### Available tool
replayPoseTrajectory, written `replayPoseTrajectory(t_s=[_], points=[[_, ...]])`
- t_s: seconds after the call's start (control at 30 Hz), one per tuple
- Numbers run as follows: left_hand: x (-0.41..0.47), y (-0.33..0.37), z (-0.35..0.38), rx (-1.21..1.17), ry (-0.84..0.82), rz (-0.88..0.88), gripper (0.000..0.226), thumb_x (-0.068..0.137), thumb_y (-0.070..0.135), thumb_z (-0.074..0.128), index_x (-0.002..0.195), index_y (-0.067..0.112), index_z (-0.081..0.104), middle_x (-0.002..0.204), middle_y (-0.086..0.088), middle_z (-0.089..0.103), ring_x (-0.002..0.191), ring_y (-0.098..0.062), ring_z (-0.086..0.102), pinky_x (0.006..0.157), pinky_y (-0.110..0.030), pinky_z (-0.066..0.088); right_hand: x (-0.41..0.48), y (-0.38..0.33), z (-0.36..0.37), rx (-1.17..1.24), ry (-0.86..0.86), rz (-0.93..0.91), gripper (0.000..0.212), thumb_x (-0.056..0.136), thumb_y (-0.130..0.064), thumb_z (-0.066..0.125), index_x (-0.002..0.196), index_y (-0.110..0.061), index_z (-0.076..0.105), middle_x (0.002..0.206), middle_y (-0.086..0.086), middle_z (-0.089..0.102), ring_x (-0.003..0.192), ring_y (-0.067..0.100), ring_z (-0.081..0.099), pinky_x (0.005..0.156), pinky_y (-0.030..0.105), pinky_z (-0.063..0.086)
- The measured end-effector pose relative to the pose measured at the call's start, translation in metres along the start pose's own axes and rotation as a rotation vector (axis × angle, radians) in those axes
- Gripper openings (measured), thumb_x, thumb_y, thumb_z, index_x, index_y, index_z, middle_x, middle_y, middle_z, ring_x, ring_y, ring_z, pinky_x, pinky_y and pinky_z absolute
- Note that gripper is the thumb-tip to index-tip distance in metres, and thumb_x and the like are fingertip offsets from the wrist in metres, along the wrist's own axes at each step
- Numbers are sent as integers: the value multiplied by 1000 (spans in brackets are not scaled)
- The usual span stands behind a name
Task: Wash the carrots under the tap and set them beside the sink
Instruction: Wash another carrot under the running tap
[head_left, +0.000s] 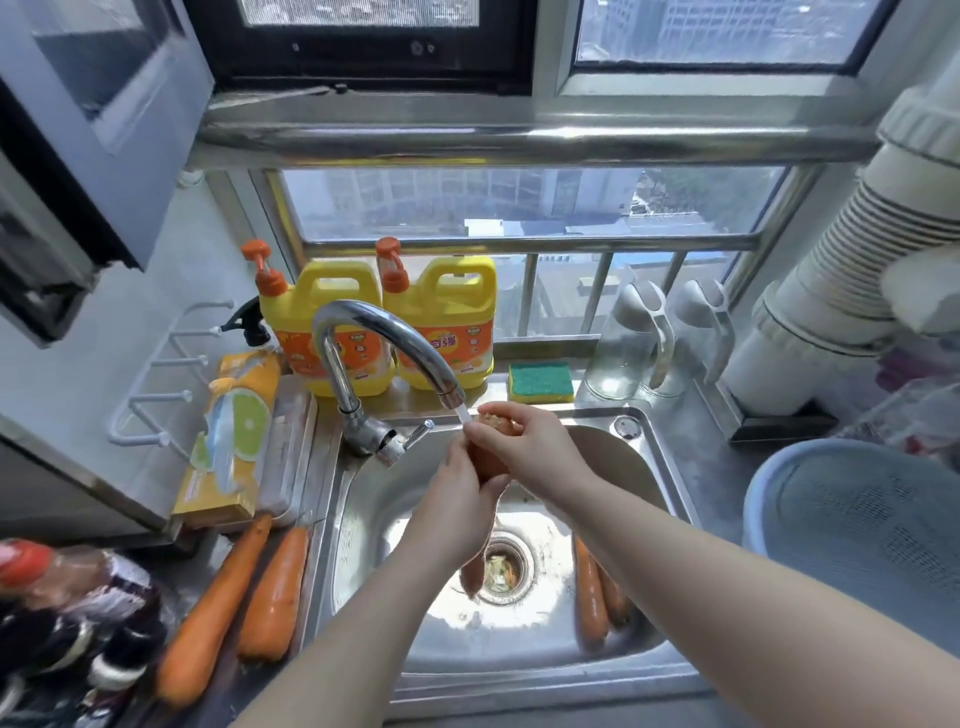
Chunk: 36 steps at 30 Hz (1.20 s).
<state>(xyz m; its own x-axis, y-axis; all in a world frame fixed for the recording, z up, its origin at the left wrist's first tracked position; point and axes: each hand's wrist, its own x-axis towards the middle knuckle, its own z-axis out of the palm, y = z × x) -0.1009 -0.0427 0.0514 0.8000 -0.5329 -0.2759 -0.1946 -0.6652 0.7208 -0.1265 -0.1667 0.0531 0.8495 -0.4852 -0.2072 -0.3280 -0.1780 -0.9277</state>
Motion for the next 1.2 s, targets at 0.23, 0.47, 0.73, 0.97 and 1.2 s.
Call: replayPoseTrajectory(t_s=[0.23,0.47,0.73,0.97,1.2], points=[[0,0,-1,51,29,-12,57,103,31,52,150,18,24,134,-6,59,115,-28,61,78,-37,47,5,-1,11,-49,80,-16,39,75,-48,80,106,-26,76,99,-8,75,100,10,68,95,33,54],[-1,-5,-2,39,18,-39,56,101,27,56,149,19,27,131,-5,63,112,-25,63,76,-34,47,7,2,14,6,-70,25,29,77,-46,69,89,-22,78,87,2,76,90,17,71,93,45,57],[-5,-9,-6,49,2,-41,54,100,27,58,147,18,31,130,-4,64,111,-24,64,87,-38,52,3,1,15,143,-112,78,29,91,-28,66,67,-15,72,66,-3,70,64,12,61,66,29,50],[-4,-8,-4,24,-15,-13,51,100,27,57,146,21,36,120,-1,67,103,-20,65,84,-37,53,-2,0,14,-129,46,-53,27,68,-42,84,84,-21,76,79,-6,73,82,11,68,75,27,56],[-7,-15,-7,-44,-19,-14,54,99,29,60,147,26,34,123,7,64,108,-14,61,90,-35,49,4,11,-7,402,-295,108,11,92,-20,71,95,-12,78,94,11,73,90,18,67,96,39,54]])
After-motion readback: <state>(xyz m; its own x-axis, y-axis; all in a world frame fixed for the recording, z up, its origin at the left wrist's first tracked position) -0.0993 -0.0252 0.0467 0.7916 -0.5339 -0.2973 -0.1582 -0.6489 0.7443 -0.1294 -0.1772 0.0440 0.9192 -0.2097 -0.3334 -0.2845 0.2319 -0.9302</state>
